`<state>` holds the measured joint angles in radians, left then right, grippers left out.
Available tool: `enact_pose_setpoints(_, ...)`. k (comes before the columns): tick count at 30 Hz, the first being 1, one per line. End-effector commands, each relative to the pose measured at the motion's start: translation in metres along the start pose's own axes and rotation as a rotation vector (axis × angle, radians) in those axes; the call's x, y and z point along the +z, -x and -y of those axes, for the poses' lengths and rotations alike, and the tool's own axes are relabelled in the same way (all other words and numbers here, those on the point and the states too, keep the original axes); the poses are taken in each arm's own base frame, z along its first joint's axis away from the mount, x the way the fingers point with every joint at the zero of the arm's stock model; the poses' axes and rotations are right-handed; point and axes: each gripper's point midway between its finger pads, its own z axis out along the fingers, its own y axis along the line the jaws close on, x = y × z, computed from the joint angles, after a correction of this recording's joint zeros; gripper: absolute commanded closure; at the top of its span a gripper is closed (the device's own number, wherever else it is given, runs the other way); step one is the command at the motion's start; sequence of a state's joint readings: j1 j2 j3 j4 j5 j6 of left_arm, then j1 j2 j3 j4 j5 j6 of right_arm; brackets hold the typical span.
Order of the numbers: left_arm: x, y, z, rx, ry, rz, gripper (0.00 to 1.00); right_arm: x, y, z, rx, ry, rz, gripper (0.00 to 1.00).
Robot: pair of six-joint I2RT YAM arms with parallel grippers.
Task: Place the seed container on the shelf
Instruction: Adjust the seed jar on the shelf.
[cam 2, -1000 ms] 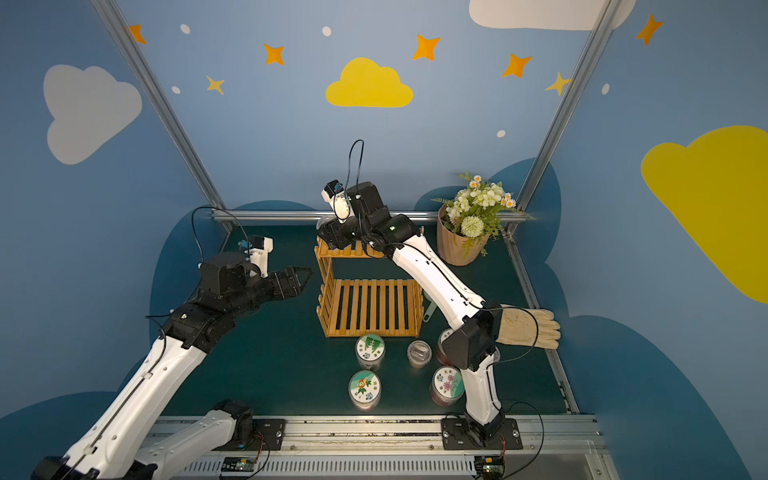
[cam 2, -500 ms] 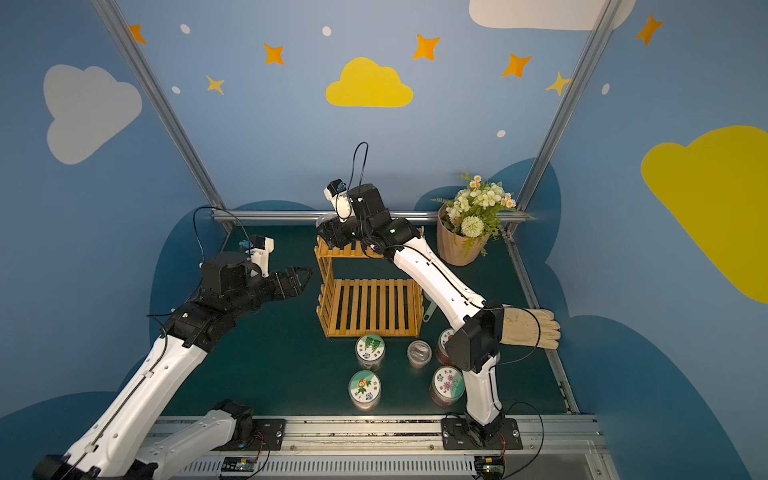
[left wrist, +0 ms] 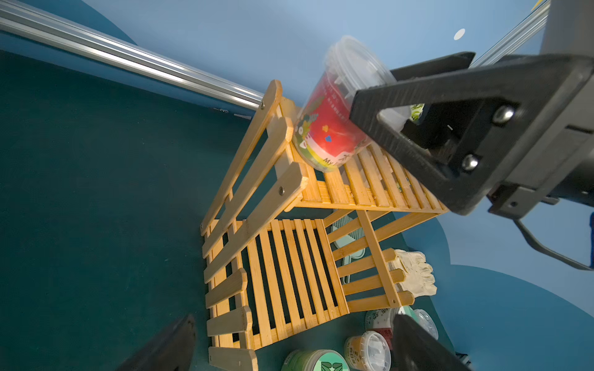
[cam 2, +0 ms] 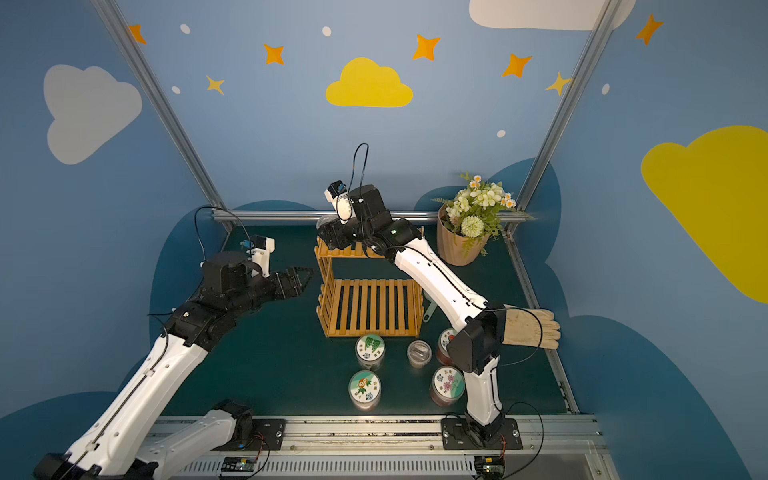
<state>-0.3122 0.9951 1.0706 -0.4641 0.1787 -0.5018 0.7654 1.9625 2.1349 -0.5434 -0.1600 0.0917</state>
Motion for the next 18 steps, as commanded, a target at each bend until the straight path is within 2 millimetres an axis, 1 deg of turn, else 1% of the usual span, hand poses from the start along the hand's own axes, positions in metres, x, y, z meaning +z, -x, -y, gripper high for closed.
enact_pose_setpoints(1,-0.0055,0.0097,0.0116,0.023,-0.039,0.012,0.00,-0.0242,0.0137,-0.0081,-0.018,0.024,0.031,0.20)
enact_pose_setpoints(6,-0.0044,0.0112,0.0153,0.022,-0.054,0.007,0.00,-0.0264,0.0140,-0.0115,-0.013,0.042,0.025,0.19)
enact_pose_setpoints(9,-0.0032,0.0113,0.0150,0.022,-0.053,0.005,0.00,-0.0291,0.0156,-0.0125,-0.013,0.045,0.029,0.21)
enact_pose_setpoints(18,-0.0037,0.0104,0.0118,0.013,-0.039,0.010,0.00,-0.0318,0.0153,-0.0151,-0.014,0.052,0.028,0.21)
